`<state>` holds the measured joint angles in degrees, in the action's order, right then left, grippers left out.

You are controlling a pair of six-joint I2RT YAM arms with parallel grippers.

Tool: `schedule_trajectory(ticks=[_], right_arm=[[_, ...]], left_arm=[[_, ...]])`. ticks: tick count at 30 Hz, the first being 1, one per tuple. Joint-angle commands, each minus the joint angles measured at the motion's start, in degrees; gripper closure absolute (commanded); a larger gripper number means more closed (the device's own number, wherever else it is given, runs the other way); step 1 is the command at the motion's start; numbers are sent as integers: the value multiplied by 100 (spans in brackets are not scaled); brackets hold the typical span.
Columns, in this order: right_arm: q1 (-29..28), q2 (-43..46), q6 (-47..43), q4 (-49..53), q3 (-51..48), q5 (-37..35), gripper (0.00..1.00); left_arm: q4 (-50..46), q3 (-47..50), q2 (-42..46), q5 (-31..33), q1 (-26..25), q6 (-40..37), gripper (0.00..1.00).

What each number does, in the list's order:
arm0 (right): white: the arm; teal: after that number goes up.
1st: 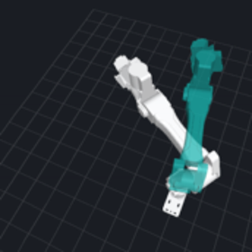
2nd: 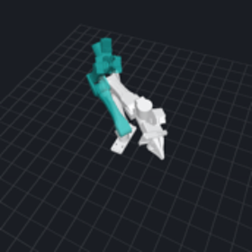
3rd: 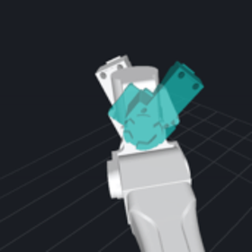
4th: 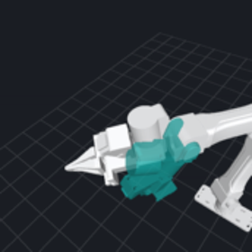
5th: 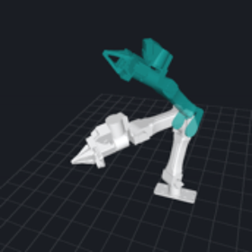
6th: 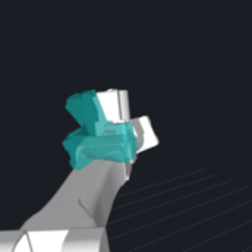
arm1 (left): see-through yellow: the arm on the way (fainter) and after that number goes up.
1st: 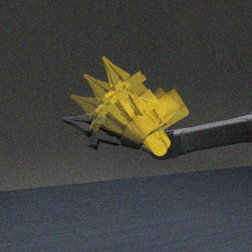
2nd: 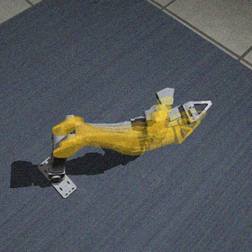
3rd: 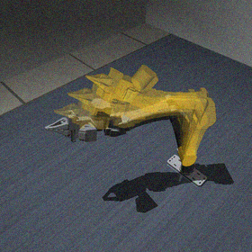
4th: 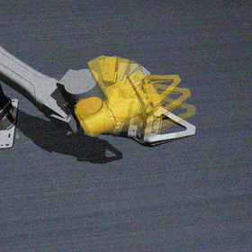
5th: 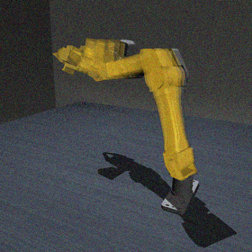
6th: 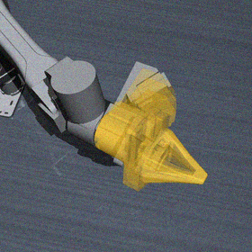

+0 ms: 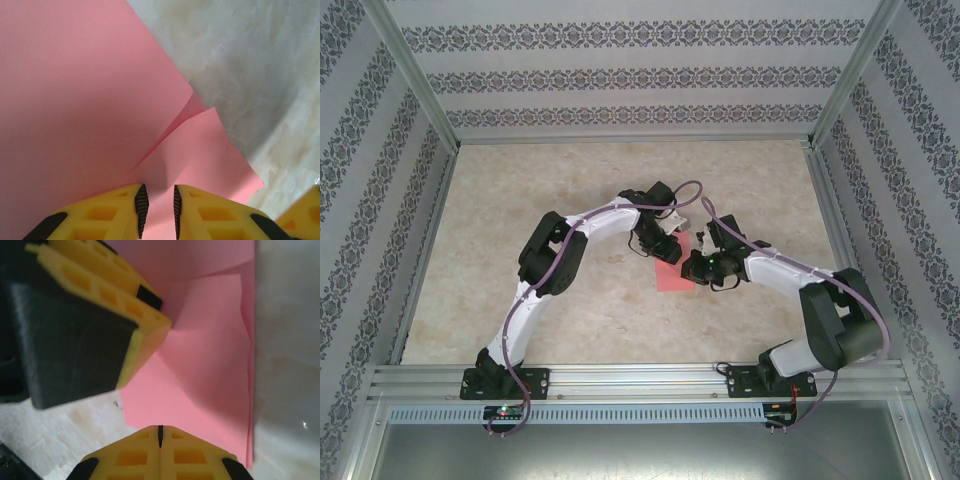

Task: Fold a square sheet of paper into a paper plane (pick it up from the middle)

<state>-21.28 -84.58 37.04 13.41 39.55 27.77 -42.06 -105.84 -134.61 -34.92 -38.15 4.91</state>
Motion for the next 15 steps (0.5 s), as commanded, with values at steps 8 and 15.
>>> schedule_trajectory(ticks=[8,15], right_arm=[[79,-903,-59,-627,127,50,100],[219,-879,-168,-601,-334,-108,100]], left_arm=[[-310,385,-202,515,45,-33,72],[-129,662,54,1028,36,-235,73]])
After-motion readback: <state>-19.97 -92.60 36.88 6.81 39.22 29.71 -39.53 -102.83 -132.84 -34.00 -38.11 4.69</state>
